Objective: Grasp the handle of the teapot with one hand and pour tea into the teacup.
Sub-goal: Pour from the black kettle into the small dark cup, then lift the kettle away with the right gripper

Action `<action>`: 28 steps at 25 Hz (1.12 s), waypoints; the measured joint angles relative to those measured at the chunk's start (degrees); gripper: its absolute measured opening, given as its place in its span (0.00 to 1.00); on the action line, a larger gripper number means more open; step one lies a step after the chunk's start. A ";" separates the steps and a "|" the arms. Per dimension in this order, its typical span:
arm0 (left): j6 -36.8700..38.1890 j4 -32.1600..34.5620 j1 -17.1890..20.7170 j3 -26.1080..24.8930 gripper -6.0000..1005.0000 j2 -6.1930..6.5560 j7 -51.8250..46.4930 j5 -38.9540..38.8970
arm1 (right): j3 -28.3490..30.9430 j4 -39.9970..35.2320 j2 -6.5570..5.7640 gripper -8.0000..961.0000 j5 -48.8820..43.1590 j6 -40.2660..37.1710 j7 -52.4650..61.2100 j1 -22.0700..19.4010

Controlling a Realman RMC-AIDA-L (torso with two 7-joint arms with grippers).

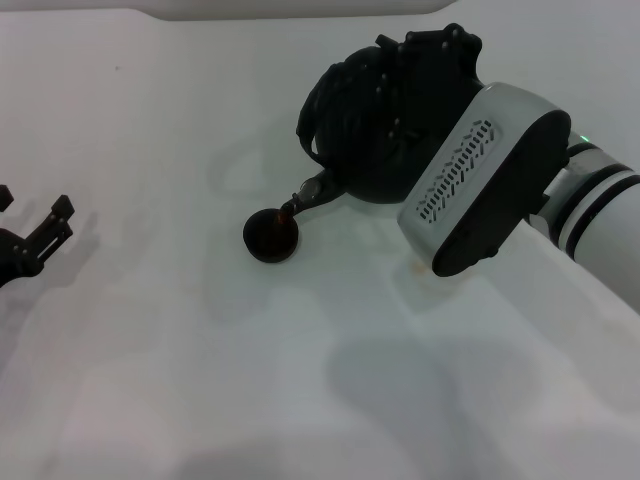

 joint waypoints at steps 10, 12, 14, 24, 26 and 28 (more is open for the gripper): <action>0.06 -1.02 -0.80 0.00 0.83 0.05 0.96 -0.05 | 0.08 -0.10 0.00 0.12 0.00 0.01 0.02 -0.01; 0.06 -1.20 -0.93 0.00 0.83 0.05 1.10 -0.06 | 0.10 -0.16 0.00 0.12 0.00 0.01 0.03 -0.08; 0.06 -1.40 -1.11 0.00 0.83 0.03 1.13 -0.06 | 0.10 -0.16 0.00 0.12 0.00 0.01 0.03 -0.09; 0.05 -1.74 -1.23 0.00 0.83 0.00 1.23 -0.06 | 0.27 -0.23 0.00 0.12 0.26 -0.11 0.36 -0.09; 0.05 -1.88 -1.32 0.00 0.83 0.00 1.23 -0.06 | 0.48 -0.20 0.00 0.12 0.68 -0.31 0.58 -0.09; 0.05 -1.97 -1.43 0.00 0.83 0.00 1.23 -0.06 | 0.65 -0.17 -0.05 0.12 1.37 -0.61 1.09 -0.09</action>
